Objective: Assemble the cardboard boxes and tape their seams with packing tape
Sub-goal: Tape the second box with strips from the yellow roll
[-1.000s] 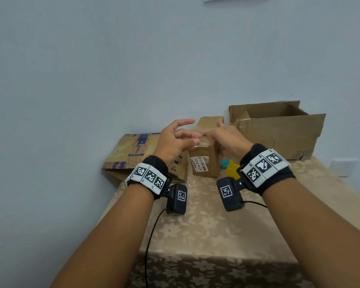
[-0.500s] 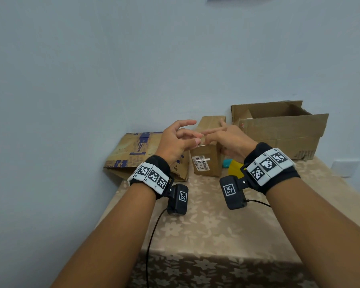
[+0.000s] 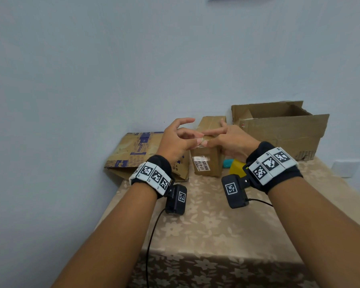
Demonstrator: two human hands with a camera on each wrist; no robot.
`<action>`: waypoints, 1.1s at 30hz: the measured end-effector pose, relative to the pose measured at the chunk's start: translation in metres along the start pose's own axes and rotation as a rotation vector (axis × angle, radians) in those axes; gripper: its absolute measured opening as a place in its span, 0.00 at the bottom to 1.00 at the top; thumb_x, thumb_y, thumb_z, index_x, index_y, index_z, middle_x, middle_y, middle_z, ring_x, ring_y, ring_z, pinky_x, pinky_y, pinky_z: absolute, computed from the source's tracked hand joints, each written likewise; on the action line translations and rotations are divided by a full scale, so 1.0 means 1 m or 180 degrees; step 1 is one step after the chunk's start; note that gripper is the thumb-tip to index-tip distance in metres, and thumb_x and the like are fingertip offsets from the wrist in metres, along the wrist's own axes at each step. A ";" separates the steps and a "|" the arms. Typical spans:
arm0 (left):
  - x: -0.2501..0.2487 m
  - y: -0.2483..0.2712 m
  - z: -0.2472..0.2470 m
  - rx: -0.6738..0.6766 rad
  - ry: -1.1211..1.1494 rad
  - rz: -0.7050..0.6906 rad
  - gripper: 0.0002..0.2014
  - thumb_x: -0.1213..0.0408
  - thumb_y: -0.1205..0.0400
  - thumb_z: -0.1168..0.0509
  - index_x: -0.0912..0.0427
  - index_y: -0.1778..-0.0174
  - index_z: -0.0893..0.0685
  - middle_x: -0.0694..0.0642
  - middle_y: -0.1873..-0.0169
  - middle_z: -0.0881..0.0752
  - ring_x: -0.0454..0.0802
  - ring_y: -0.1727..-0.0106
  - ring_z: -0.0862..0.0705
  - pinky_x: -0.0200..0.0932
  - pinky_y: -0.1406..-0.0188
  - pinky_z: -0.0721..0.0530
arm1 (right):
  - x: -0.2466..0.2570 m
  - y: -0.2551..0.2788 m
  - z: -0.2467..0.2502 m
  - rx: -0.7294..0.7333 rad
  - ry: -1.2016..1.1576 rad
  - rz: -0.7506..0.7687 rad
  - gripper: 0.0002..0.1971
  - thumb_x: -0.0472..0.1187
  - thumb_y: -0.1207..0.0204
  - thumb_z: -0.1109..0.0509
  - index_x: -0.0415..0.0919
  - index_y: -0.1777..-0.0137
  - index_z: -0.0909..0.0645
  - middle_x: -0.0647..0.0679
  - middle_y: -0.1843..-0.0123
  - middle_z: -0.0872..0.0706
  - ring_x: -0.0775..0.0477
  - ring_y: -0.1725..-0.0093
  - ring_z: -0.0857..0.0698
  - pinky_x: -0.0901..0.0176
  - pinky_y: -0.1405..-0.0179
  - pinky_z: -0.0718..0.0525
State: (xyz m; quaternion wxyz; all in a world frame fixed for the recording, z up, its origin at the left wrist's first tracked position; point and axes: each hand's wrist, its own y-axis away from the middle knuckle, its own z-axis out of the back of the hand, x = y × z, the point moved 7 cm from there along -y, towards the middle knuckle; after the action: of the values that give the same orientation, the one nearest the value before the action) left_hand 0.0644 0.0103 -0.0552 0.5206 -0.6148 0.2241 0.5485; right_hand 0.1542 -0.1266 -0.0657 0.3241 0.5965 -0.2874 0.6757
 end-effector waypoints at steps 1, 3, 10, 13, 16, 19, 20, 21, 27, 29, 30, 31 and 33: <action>0.000 0.000 0.000 -0.0019 -0.0019 -0.0011 0.31 0.79 0.24 0.22 0.60 0.26 0.22 0.59 0.53 0.06 0.48 0.56 0.10 0.43 0.57 0.10 | 0.000 0.000 0.000 -0.0010 -0.0004 -0.0009 0.24 0.25 0.27 0.20 0.39 0.30 0.12 0.53 0.06 0.58 0.36 0.13 0.36 0.39 0.32 0.13; -0.001 -0.001 0.000 -0.0050 -0.0059 -0.0023 0.33 0.79 0.24 0.22 0.59 0.24 0.24 0.58 0.54 0.05 0.48 0.56 0.11 0.46 0.54 0.09 | 0.000 -0.001 -0.001 -0.0040 -0.0007 -0.0013 0.23 0.25 0.25 0.21 0.39 0.31 0.12 0.53 0.06 0.58 0.35 0.13 0.36 0.39 0.32 0.13; -0.004 -0.003 0.002 -0.0085 -0.0346 -0.0078 0.40 0.73 0.25 0.20 0.55 0.17 0.29 0.53 0.56 0.05 0.49 0.48 0.08 0.46 0.41 0.12 | -0.003 -0.005 0.000 -0.0119 0.0038 -0.0011 0.23 0.26 0.26 0.21 0.40 0.31 0.12 0.53 0.06 0.56 0.35 0.12 0.37 0.36 0.29 0.16; -0.003 -0.003 0.003 -0.0123 -0.0388 -0.0080 0.42 0.72 0.25 0.19 0.54 0.17 0.30 0.52 0.56 0.05 0.47 0.47 0.08 0.39 0.39 0.16 | -0.004 -0.008 0.001 -0.0122 0.0085 0.0018 0.26 0.27 0.27 0.20 0.39 0.28 0.13 0.53 0.06 0.55 0.35 0.12 0.38 0.35 0.26 0.18; 0.000 -0.003 0.002 -0.0143 -0.0354 -0.0057 0.40 0.71 0.24 0.20 0.54 0.17 0.30 0.52 0.56 0.05 0.46 0.46 0.08 0.46 0.34 0.15 | -0.004 -0.008 0.001 -0.0092 0.0131 0.0009 0.25 0.27 0.27 0.20 0.40 0.29 0.13 0.53 0.06 0.56 0.35 0.12 0.38 0.36 0.28 0.16; 0.001 -0.003 0.001 -0.0207 -0.0309 -0.0030 0.38 0.70 0.22 0.21 0.53 0.17 0.29 0.52 0.56 0.05 0.47 0.46 0.08 0.54 0.29 0.16 | -0.003 -0.007 0.002 -0.0057 0.0108 0.0028 0.23 0.28 0.27 0.19 0.39 0.31 0.12 0.52 0.06 0.56 0.35 0.13 0.37 0.39 0.32 0.14; 0.001 -0.002 0.000 -0.0240 -0.0293 -0.0031 0.38 0.70 0.22 0.21 0.53 0.17 0.29 0.53 0.57 0.05 0.47 0.46 0.08 0.54 0.30 0.15 | -0.003 -0.007 0.002 -0.0049 0.0113 0.0052 0.22 0.29 0.28 0.18 0.39 0.33 0.11 0.52 0.06 0.56 0.36 0.13 0.37 0.38 0.31 0.14; 0.001 -0.002 -0.001 -0.0274 -0.0280 -0.0032 0.38 0.70 0.22 0.21 0.53 0.17 0.29 0.54 0.57 0.05 0.47 0.47 0.08 0.53 0.33 0.13 | -0.003 -0.007 0.002 -0.0051 0.0116 0.0071 0.21 0.29 0.29 0.17 0.41 0.36 0.10 0.52 0.06 0.56 0.36 0.12 0.38 0.37 0.30 0.15; -0.001 0.001 -0.002 -0.0402 -0.0290 -0.0040 0.41 0.70 0.22 0.21 0.53 0.14 0.32 0.54 0.57 0.06 0.48 0.53 0.08 0.42 0.56 0.11 | -0.008 -0.013 0.004 -0.0047 0.0316 0.0108 0.27 0.27 0.34 0.16 0.41 0.33 0.11 0.51 0.06 0.56 0.36 0.12 0.39 0.36 0.32 0.14; -0.002 0.002 -0.002 -0.0448 -0.0284 -0.0054 0.43 0.71 0.22 0.22 0.53 0.12 0.35 0.54 0.58 0.06 0.47 0.55 0.09 0.38 0.62 0.12 | -0.008 -0.015 0.005 -0.0052 0.0493 0.0140 0.27 0.27 0.36 0.16 0.46 0.36 0.09 0.50 0.06 0.55 0.34 0.11 0.40 0.33 0.32 0.14; -0.003 0.003 -0.003 -0.0469 -0.0297 -0.0074 0.44 0.72 0.21 0.22 0.53 0.11 0.37 0.54 0.58 0.06 0.48 0.55 0.09 0.38 0.62 0.12 | -0.008 -0.015 0.005 -0.0056 0.0524 0.0144 0.27 0.27 0.36 0.15 0.49 0.38 0.09 0.51 0.06 0.54 0.34 0.12 0.40 0.32 0.31 0.15; -0.003 0.003 -0.003 -0.0489 -0.0331 -0.0103 0.46 0.72 0.21 0.22 0.52 0.11 0.39 0.54 0.58 0.06 0.48 0.55 0.09 0.38 0.62 0.12 | -0.008 -0.015 0.005 -0.0067 0.0520 0.0141 0.26 0.27 0.36 0.15 0.50 0.40 0.09 0.51 0.06 0.54 0.34 0.12 0.40 0.32 0.31 0.15; -0.005 0.003 -0.005 -0.0504 -0.0426 -0.0159 0.49 0.72 0.21 0.22 0.49 0.09 0.43 0.53 0.58 0.06 0.49 0.55 0.08 0.42 0.58 0.10 | -0.008 -0.015 0.006 -0.0111 0.0513 0.0139 0.25 0.27 0.35 0.16 0.50 0.41 0.09 0.51 0.07 0.53 0.35 0.12 0.39 0.33 0.30 0.15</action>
State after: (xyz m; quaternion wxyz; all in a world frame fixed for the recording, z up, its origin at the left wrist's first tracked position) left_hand 0.0625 0.0037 -0.0529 0.4976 -0.6214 0.1294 0.5912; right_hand 0.1700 -0.1225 -0.0725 0.3417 0.5281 -0.2850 0.7233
